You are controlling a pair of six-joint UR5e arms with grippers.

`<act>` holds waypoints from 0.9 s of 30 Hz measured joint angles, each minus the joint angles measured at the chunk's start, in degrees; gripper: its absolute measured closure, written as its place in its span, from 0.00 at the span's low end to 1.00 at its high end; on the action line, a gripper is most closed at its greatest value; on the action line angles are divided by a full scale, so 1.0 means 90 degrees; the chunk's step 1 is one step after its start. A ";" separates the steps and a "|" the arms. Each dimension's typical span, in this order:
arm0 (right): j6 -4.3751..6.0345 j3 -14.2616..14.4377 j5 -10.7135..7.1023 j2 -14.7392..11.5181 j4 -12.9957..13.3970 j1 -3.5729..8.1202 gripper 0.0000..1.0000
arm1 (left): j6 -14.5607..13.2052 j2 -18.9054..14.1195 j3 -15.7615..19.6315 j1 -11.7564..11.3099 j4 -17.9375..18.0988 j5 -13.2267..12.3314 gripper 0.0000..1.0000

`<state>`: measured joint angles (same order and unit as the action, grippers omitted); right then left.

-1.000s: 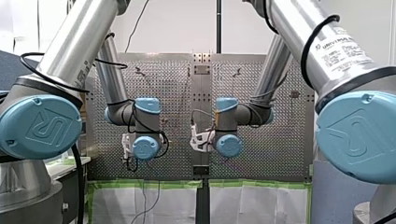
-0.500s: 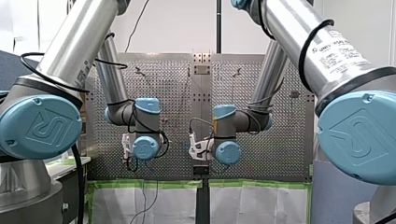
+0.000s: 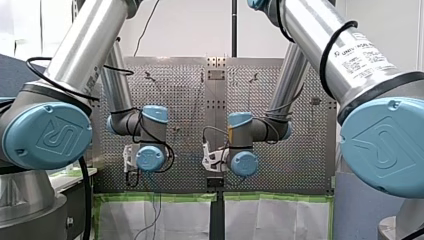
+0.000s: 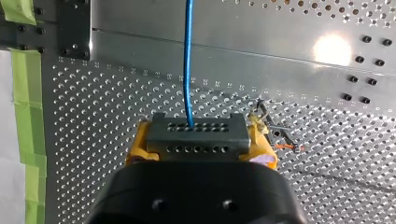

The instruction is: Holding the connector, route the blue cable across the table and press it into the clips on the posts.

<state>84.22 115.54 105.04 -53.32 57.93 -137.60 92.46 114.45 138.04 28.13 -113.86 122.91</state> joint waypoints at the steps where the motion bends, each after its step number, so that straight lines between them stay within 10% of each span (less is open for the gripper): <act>1: 0.0000 0.0000 0.0000 0.0000 0.0000 0.0000 1.00 | 0.0000 0.0001 0.0000 -0.0003 -0.0057 0.0000 1.00; 16: 0.0017 -0.0037 0.0037 -0.0034 -0.0035 0.0010 1.00 | -0.0009 -0.0042 -0.0016 -0.0053 -0.0206 -0.0044 1.00; 27: 0.0484 -0.0329 0.0146 -0.0547 -0.0548 0.0000 1.00 | 0.0410 -0.0554 -0.0063 -0.0281 -0.0719 0.0120 1.00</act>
<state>88.58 112.58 106.35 -58.24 53.00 -137.59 96.16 109.46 137.47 25.60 -120.34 123.99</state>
